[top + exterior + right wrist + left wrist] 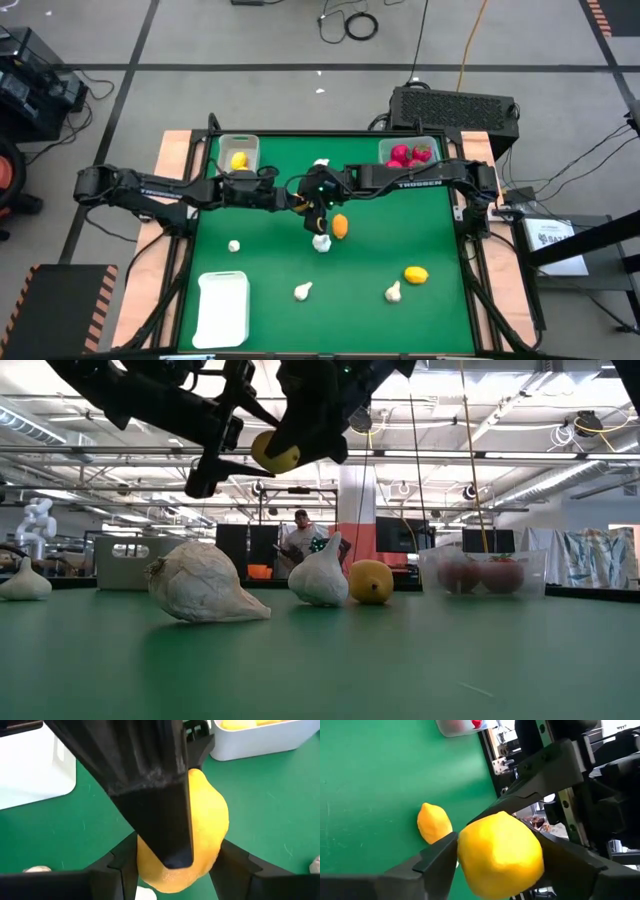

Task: Sort produce into baskets
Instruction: Put the lemon into the gray bin

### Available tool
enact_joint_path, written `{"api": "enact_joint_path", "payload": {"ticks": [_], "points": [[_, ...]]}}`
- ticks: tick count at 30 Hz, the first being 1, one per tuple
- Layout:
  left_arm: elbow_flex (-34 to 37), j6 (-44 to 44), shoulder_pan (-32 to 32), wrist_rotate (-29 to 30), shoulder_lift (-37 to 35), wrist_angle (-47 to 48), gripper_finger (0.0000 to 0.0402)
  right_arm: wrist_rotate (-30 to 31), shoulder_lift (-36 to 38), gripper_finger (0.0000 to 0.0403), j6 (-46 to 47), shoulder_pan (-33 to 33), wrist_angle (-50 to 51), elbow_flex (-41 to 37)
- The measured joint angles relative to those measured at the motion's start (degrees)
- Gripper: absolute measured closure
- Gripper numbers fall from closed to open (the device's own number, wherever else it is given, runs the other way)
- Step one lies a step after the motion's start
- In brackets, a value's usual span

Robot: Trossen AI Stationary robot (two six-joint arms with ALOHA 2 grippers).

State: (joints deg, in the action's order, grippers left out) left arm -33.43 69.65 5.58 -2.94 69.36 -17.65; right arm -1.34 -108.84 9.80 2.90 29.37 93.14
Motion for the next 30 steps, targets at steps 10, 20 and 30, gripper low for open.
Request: {"api": "enact_joint_path", "payload": {"ticks": [10, 20, 30], "points": [[0.0, -1.0, 0.0, 0.2, 0.0, 0.0, 0.0203, 0.2, 0.0, 0.0199, 0.0, 0.3, -0.3, 0.0], [-0.5, -6.0, 5.5, -1.8, -3.9, 4.9, 0.0203, -0.2, 0.9, 0.0117, 0.1, 2.3, 7.2, 0.0], [-10.4, -21.9, 16.5, 8.5, -13.9, 46.0, 0.0203, -0.1, 2.3, 0.0105, 3.6, 2.5, 17.7, 0.0]]}}
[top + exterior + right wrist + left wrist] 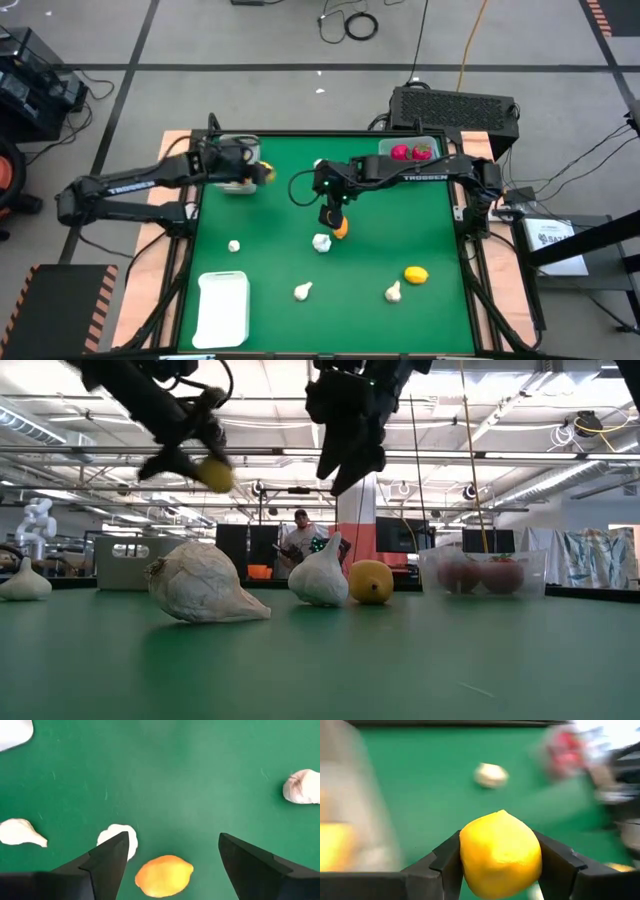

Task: Sort produce into baskets
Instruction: Put the lemon into the gray bin

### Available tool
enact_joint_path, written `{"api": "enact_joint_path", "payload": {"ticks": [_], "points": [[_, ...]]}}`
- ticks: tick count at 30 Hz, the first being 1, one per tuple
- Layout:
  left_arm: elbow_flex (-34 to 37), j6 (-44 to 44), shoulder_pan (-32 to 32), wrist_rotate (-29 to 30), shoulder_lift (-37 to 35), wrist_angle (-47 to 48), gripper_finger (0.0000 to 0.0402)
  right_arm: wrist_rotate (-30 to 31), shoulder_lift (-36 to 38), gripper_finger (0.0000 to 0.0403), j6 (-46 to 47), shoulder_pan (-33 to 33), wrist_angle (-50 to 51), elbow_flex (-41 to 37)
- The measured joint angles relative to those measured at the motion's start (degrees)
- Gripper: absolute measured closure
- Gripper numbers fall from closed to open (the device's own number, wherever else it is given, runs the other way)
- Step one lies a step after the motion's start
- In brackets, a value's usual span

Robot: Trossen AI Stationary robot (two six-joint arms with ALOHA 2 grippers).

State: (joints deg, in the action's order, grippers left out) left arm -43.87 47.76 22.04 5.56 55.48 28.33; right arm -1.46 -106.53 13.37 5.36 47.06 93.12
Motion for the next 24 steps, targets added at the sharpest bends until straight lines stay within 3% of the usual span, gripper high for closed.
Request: {"api": "enact_joint_path", "payload": {"ticks": [4, 8, 24], "points": [[-4.5, -5.2, 2.3, 11.8, -0.1, 14.0, 0.0203, 0.1, 0.1, 0.0105, 1.0, -0.6, 0.6, 0.0], [-4.6, -8.1, 5.5, 17.2, 0.8, 18.8, 0.0203, 0.1, 0.1, 0.0105, 1.2, -1.3, 0.5, 0.0], [-4.5, -15.7, 12.3, 18.7, 9.8, 15.4, 0.0139, 0.1, 0.1, 0.0106, 2.5, -1.7, 1.7, 0.0]]}}
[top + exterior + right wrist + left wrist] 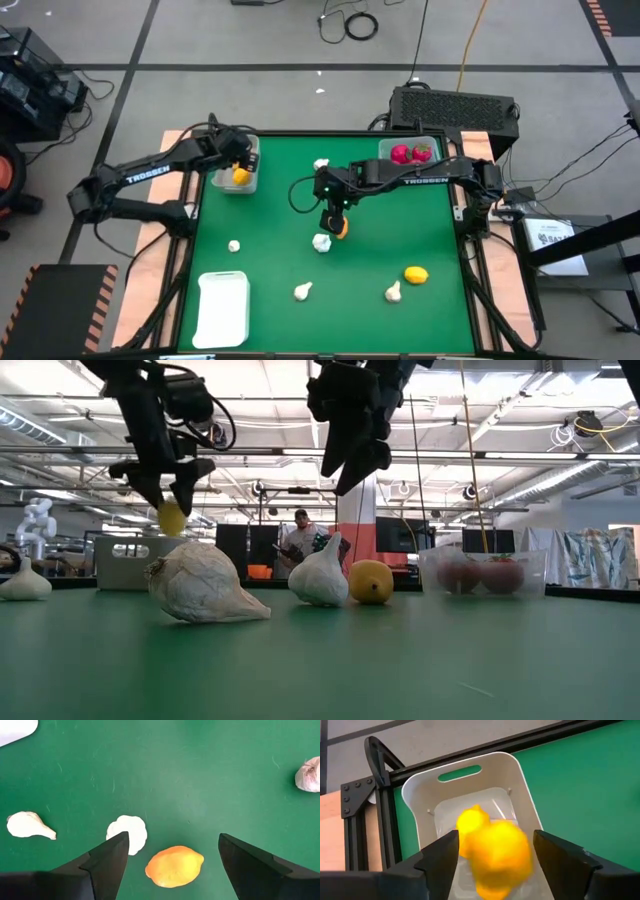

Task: Sort produce into baskets
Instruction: Put the lemon into the gray bin

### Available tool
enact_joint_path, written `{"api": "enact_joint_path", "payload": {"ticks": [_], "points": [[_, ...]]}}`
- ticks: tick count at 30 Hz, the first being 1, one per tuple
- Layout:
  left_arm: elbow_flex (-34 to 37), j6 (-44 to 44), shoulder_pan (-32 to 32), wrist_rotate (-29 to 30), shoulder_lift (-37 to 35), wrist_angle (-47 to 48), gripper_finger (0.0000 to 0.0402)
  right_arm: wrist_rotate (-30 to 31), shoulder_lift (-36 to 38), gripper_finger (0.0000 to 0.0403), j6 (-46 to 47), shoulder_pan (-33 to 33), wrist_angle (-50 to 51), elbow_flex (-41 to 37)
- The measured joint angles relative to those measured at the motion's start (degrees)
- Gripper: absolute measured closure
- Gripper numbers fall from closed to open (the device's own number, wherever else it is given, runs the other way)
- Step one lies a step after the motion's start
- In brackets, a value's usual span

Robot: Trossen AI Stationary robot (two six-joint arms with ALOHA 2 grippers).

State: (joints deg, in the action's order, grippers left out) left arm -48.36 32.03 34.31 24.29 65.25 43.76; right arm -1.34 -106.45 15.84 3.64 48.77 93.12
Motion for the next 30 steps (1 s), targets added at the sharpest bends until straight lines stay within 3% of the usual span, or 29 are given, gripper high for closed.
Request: {"api": "enact_joint_path", "payload": {"ticks": [10, 17, 25, 30], "points": [[0.0, -1.0, 1.1, -0.5, 1.7, 0.1, 0.0119, 0.0, 0.0, 0.0106, 0.1, 0.0, 1.1, 0.0], [0.0, -2.1, 0.1, -10.4, 1.7, -0.6, 0.0118, -0.1, 0.0, 0.0106, 4.7, -0.2, 7.2, 0.0], [0.0, -3.8, -8.9, -26.0, 1.7, -12.2, 0.0118, 0.1, 0.2, 0.0106, 10.3, -3.8, 20.5, 0.0], [0.0, -1.2, -17.8, -26.8, 2.5, -24.5, 0.0118, 1.7, 1.1, 0.0106, 16.0, -9.6, 31.8, 0.0]]}}
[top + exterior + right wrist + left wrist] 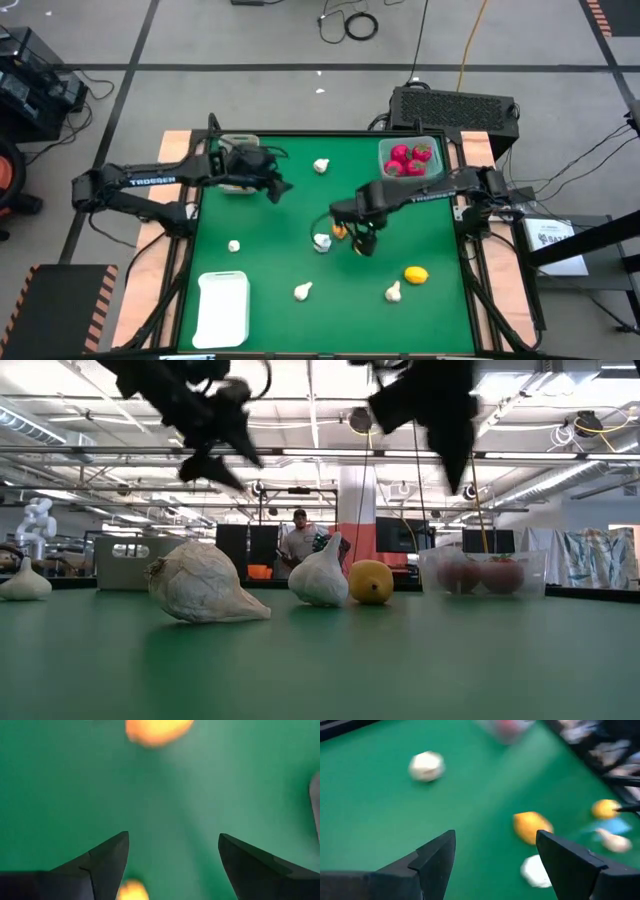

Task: Sort produce into baskets
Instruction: Put the lemon into the gray bin

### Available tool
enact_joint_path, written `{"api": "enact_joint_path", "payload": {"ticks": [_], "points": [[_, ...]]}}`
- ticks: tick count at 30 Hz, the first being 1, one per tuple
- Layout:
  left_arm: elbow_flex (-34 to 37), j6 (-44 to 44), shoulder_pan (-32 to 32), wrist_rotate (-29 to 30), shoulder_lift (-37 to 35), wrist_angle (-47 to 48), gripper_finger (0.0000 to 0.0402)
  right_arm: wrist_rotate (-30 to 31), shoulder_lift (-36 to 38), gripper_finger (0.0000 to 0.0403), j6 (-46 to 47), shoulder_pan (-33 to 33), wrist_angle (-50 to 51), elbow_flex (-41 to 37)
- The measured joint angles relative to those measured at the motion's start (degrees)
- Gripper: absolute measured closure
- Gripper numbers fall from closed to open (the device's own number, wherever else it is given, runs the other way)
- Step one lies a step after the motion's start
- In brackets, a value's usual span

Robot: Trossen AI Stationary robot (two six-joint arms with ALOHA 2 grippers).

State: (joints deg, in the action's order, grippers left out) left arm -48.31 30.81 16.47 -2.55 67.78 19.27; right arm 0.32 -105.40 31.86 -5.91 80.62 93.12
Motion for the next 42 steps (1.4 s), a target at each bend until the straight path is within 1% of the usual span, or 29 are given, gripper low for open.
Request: {"api": "enact_joint_path", "payload": {"ticks": [3, 5, 7, 10, 14, 17, 20, 22, 25, 26, 29, 34, 42], "points": [[0.0, 0.3, -4.0, 0.9, 1.9, -5.5, 0.0118, -0.1, 0.7, 0.0106, 1.6, -4.9, 6.4, 0.0], [0.0, 0.3, -5.8, 1.5, 3.9, -8.9, 0.0118, -1.7, 1.0, 0.0106, 2.1, -8.1, 9.8, 0.0], [0.0, 0.3, -6.8, 1.6, 5.9, -10.4, 0.0118, -4.7, 2.1, 0.0106, 2.5, -10.9, 8.8, -0.9], [0.0, 0.3, -7.5, 0.8, 9.0, -12.7, 0.0118, -8.7, 3.5, 0.0106, 6.6, -14.0, 7.4, -3.4], [0.0, 0.3, -7.5, -1.7, 12.1, -14.3, 0.0118, -10.9, 4.8, 0.0106, 11.0, -16.8, 7.1, -9.1], [0.0, 0.1, -7.5, -3.1, 13.1, -15.7, 0.0118, -11.2, 5.8, 0.0106, 15.2, -18.4, 5.8, -12.9], [0.0, -0.1, -7.5, -3.9, 13.2, -15.9, 0.0118, -12.5, 5.9, 0.0105, 17.1, -19.1, 4.3, -15.5], [0.0, -0.1, -7.4, -4.0, 13.1, -16.1, 0.0118, -14.9, 5.9, 0.0103, 17.1, -19.3, 3.1, -16.8], [0.0, 0.3, -7.1, -4.3, 13.1, -16.0, 0.0118, -20.8, 5.9, 0.0095, 15.9, -19.3, -2.0, -19.1], [0.0, 0.4, -6.9, -4.4, 13.1, -16.0, 0.0118, -21.3, 5.9, 0.0092, 15.6, -19.3, -3.2, -19.8], [0.0, 0.7, -6.8, -4.5, 13.1, -16.0, 0.0118, -21.5, 5.9, 0.0081, 14.6, -19.3, -5.7, -22.6], [-0.1, 1.9, -6.8, -4.5, 13.1, -15.9, 0.0118, -20.9, 5.9, 0.0067, 14.1, -19.3, -7.1, -28.0], [-0.1, 3.4, -6.8, -4.4, 13.1, -15.9, 0.0118, -21.2, 5.9, 0.0064, 13.6, -19.3, -18.1, -35.7]]}}
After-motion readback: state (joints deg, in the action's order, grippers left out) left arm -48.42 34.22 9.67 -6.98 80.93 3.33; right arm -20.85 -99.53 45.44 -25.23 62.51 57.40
